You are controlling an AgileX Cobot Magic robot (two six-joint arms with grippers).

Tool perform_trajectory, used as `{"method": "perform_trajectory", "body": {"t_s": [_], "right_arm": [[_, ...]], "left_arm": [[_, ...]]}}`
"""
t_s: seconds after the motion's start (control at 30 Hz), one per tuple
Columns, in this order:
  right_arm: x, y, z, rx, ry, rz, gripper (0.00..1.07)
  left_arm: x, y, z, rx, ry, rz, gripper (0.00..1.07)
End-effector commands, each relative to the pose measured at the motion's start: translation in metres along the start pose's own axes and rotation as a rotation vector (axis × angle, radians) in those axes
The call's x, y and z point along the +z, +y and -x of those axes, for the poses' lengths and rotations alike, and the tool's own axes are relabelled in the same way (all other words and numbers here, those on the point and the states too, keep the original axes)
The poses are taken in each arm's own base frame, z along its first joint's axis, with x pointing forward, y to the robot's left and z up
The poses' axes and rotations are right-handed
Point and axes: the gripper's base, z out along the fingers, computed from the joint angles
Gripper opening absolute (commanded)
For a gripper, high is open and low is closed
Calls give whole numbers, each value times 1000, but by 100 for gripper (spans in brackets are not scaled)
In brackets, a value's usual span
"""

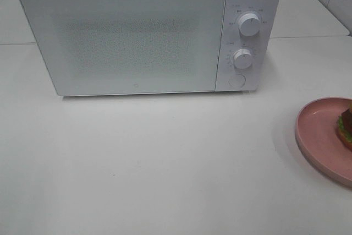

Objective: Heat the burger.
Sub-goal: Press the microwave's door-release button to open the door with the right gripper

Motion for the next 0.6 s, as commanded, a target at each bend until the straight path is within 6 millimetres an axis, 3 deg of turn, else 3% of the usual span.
{"method": "perform_trajectory", "body": {"t_s": [0.03, 0.6], "right_arm": [[-4, 0, -1, -3, -36, -8, 76], [-4, 0, -1, -2, -37, -8, 76]], "left_arm": [[-2, 0, -2, -1, -14, -3, 88], [-2, 0, -2, -1, -14, -3, 88]]}}
